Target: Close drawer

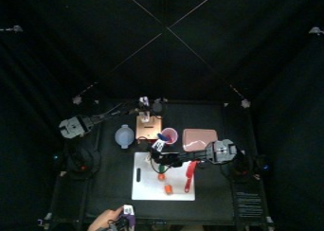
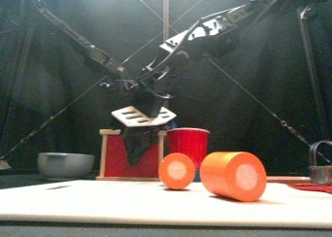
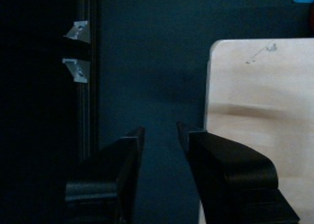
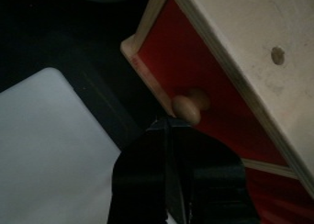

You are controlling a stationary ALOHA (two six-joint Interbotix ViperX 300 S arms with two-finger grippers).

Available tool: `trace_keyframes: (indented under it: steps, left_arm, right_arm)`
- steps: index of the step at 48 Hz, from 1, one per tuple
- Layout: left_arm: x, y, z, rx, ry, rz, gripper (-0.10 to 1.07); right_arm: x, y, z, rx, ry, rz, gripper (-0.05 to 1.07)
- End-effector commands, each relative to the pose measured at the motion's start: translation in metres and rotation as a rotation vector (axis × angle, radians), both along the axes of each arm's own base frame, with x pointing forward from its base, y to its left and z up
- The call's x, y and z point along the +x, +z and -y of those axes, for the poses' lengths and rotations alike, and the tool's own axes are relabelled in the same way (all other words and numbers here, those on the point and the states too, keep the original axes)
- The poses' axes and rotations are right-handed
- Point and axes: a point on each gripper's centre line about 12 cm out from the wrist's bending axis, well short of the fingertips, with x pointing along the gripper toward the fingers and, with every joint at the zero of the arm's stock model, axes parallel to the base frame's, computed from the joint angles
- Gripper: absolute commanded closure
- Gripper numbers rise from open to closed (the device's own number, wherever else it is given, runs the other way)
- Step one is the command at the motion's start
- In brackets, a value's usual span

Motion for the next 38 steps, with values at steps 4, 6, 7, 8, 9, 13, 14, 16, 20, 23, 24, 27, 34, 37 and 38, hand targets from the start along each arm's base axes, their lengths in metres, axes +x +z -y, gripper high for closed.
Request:
trace_keyframes:
  steps: [4, 6, 7, 8, 9, 13, 14, 16, 20, 23, 24, 27, 34, 37, 38]
  left_arm:
    - [0.003, 0.012, -0.001, 0.021, 0.004, 0.034, 0.22]
    - [0.003, 0.015, -0.003, 0.026, 0.007, 0.044, 0.22]
    - [0.003, 0.016, -0.003, 0.03, 0.008, 0.05, 0.22]
    - [0.004, 0.017, -0.003, 0.033, 0.008, 0.054, 0.22]
    - [0.004, 0.018, -0.003, 0.037, 0.007, 0.06, 0.22]
    - [0.005, 0.027, -0.004, 0.057, 0.011, 0.091, 0.22]
    - [0.005, 0.029, -0.004, 0.063, 0.011, 0.099, 0.22]
    - [0.005, 0.034, -0.004, 0.072, 0.012, 0.113, 0.22]
    - [0.004, 0.045, -0.004, 0.089, 0.016, 0.141, 0.22]
    - [0.003, 0.055, -0.003, 0.098, 0.023, 0.164, 0.22]
    - [0.002, 0.058, -0.002, 0.098, 0.027, 0.17, 0.22]
    - [0.001, 0.067, 0.001, 0.098, 0.042, 0.194, 0.22]
    - [-0.002, 0.084, 0.011, 0.083, 0.081, 0.248, 0.22]
    - [0.0, 0.088, 0.022, 0.074, 0.078, 0.267, 0.22]
    - [0.002, 0.09, 0.027, 0.07, 0.076, 0.276, 0.22]
  right_arm:
    - [0.006, 0.045, -0.015, 0.068, 0.011, 0.125, 0.95]
    - [0.008, 0.049, -0.025, 0.099, 0.024, 0.146, 0.95]
    - [0.009, 0.051, -0.031, 0.117, 0.031, 0.157, 0.95]
    - [0.01, 0.053, -0.036, 0.133, 0.038, 0.166, 0.95]
    - [0.01, 0.055, -0.04, 0.148, 0.043, 0.176, 0.95]
    - [0.007, 0.063, -0.062, 0.204, 0.071, 0.199, 0.95]
    - [0.006, 0.065, -0.067, 0.214, 0.076, 0.204, 0.95]
    - [0.003, 0.069, -0.074, 0.226, 0.086, 0.21, 0.95]
    - [-0.006, 0.079, -0.08, 0.237, 0.097, 0.221, 0.95]
    - [-0.015, 0.086, -0.083, 0.24, 0.105, 0.224, 0.95]
    - [-0.02, 0.087, -0.083, 0.241, 0.106, 0.221, 0.95]
    - [-0.032, 0.092, -0.084, 0.245, 0.109, 0.221, 0.95]
    - [-0.064, 0.105, -0.084, 0.259, 0.141, 0.241, 0.95]
    - [-0.076, 0.11, -0.085, 0.266, 0.166, 0.259, 0.95]
    - [-0.08, 0.112, -0.085, 0.268, 0.174, 0.266, 0.95]
